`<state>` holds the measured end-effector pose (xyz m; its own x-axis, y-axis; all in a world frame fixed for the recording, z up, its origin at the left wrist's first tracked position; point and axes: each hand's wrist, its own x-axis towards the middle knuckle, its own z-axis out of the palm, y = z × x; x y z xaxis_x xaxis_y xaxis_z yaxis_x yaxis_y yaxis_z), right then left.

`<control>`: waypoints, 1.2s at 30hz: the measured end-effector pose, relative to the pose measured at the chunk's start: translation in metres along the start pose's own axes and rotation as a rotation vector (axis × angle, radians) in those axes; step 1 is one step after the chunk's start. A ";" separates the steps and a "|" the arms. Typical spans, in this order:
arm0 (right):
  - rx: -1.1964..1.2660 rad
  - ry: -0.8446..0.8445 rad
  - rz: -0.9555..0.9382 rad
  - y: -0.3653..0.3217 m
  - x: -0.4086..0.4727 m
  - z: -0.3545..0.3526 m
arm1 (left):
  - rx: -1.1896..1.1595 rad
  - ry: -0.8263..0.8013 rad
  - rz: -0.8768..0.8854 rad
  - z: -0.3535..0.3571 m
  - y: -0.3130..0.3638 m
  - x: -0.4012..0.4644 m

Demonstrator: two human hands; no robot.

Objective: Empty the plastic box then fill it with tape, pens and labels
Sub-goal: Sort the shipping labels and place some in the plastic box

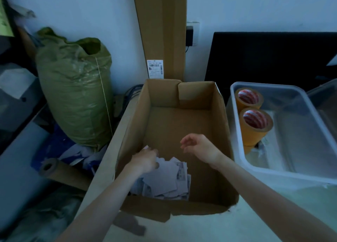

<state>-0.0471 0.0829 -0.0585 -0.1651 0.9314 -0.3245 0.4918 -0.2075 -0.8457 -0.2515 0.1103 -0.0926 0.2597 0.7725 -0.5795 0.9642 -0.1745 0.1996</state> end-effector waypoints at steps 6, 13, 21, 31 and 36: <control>0.128 0.079 0.080 0.006 -0.007 -0.006 | 0.091 -0.144 0.015 0.030 0.008 0.021; 0.166 0.102 0.020 0.010 -0.022 -0.027 | 0.294 -0.003 -0.002 0.056 0.015 0.027; 0.197 0.094 0.006 0.013 -0.033 -0.048 | 0.175 -0.026 0.009 0.048 0.024 0.022; 0.220 0.077 0.025 0.008 -0.031 -0.041 | -0.599 0.379 0.117 0.007 0.030 -0.001; 0.394 0.092 0.113 0.006 -0.033 -0.030 | -0.588 0.855 0.388 0.001 0.044 -0.025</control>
<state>-0.0129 0.0598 -0.0400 -0.0432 0.9154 -0.4002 0.1351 -0.3915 -0.9102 -0.2161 0.0827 -0.0699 0.1979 0.9347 0.2952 0.5910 -0.3540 0.7248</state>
